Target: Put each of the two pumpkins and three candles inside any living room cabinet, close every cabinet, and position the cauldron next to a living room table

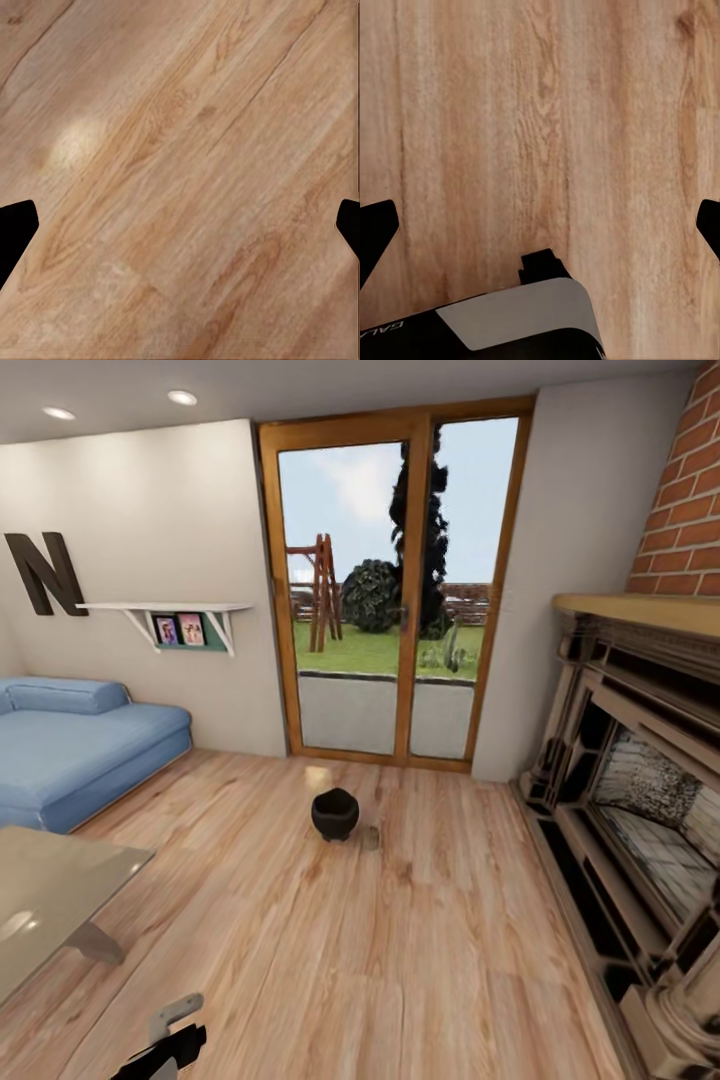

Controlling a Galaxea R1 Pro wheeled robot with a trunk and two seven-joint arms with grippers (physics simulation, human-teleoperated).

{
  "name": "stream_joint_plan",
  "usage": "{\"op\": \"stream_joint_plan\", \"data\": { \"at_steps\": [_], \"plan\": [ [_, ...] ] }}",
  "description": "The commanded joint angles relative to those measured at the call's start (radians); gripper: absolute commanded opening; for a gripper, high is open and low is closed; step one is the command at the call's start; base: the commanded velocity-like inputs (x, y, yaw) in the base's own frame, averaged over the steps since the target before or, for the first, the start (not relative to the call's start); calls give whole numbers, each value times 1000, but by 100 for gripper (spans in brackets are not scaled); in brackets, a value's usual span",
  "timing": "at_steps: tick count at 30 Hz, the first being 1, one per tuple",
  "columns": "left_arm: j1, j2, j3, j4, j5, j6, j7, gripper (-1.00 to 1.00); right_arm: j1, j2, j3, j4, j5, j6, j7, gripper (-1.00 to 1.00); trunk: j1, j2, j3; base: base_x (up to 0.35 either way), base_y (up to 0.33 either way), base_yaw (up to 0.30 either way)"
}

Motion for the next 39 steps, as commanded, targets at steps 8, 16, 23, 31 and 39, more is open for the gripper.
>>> {"op": "stream_joint_plan", "data": {
  "at_steps": [8, 16, 23, 31, 39],
  "plan": [
    [0, 0, -8, -1, 9, -2, 4, 100, -1, 1, 8, 3, -8, -4, 1, 100, 1, -1, -1, 332, 0, 0],
    [0, 0, -9, -1, 8, -2, 4, 100, 0, 1, 8, 4, -8, -4, 1, 100, 1, -1, -1, 332, 0, 0],
    [0, 0, -9, -1, 6, -3, 4, 100, -1, 1, 8, 3, -8, -4, 1, 100, 1, -1, -1, 279, 0, 0],
    [0, -7, -9, -1, 0, -3, 4, 100, -1, 1, 8, 3, -8, -4, 1, 100, 1, -1, -1, 110, 0, 0],
    [0, -7, -9, -1, -1, -2, 3, 100, -1, 2, 8, -4, -5, -7, 2, 100, 1, -1, -1, 204, 0, 0]
  ]
}}
